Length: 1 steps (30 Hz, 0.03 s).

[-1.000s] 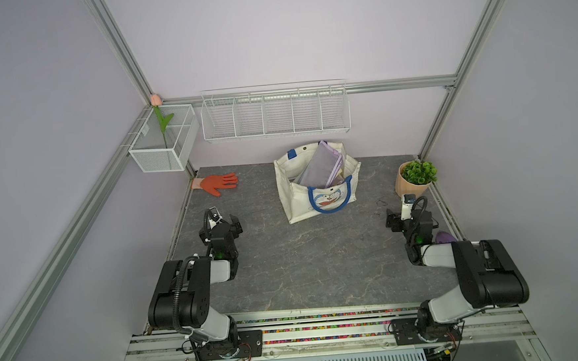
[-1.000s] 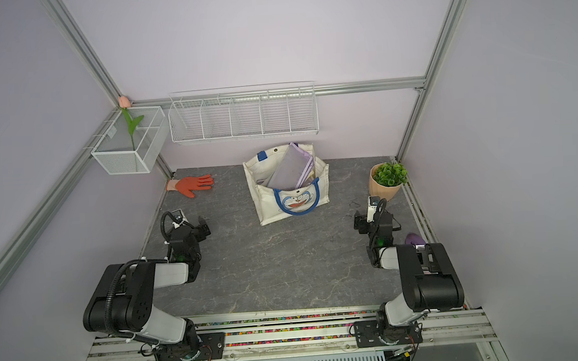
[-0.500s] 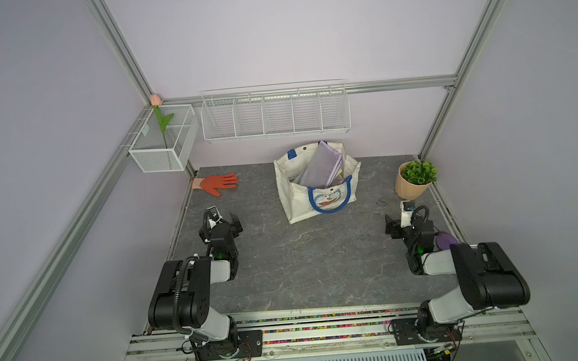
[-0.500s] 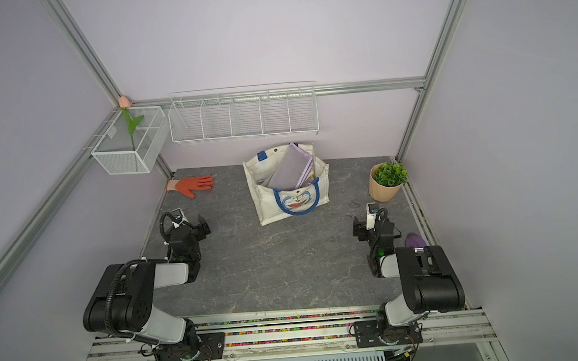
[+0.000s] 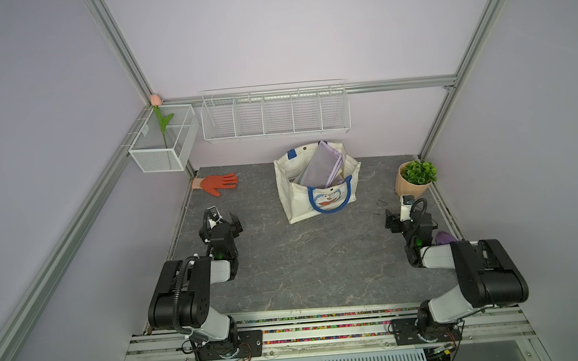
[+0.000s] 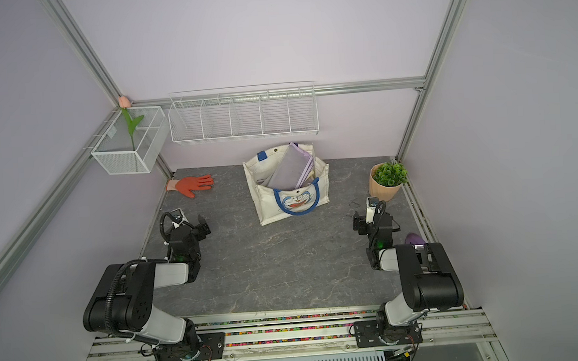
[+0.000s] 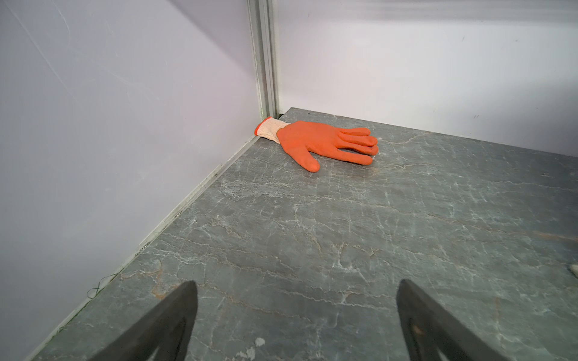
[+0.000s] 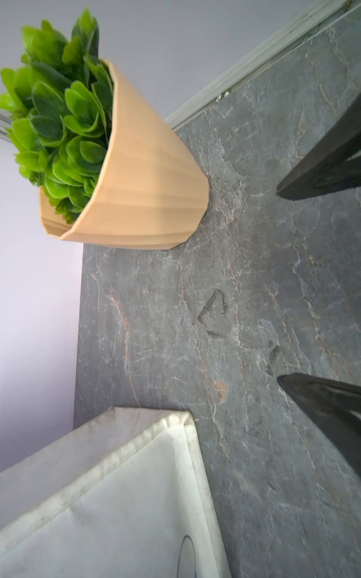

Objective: Put the pencil pouch into the canvas bag
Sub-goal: Reset both arms

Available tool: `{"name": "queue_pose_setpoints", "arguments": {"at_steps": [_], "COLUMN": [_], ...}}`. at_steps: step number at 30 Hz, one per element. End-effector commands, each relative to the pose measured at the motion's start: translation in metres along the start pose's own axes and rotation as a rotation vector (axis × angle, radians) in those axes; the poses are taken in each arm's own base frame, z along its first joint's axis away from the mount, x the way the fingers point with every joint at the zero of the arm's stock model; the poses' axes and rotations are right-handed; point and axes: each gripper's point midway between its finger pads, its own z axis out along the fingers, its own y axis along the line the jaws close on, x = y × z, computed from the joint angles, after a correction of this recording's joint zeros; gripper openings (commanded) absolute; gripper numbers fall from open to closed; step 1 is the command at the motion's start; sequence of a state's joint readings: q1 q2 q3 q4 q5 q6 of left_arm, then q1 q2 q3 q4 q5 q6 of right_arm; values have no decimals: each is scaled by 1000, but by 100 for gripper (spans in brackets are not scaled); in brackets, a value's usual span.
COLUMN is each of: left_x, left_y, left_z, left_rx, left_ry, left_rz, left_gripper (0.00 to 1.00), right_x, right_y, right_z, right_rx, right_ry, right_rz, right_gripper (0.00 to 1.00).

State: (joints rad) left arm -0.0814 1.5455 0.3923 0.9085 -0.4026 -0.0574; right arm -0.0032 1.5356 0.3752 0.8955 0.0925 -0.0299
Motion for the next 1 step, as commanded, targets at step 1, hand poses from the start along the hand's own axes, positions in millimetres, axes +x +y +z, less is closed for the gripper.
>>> {"name": "queue_pose_setpoints", "arguments": {"at_steps": [1], "left_x": [3], "left_y": [-2], "left_z": [-1], "left_rx": [11], "left_ry": [-3], "left_rz": [8], "left_gripper": [99], "right_x": [0], "right_y": [2], "right_z": [0], "right_rx": [-8], "right_ry": [2], "right_rz": [-9], "right_gripper": [88]}}
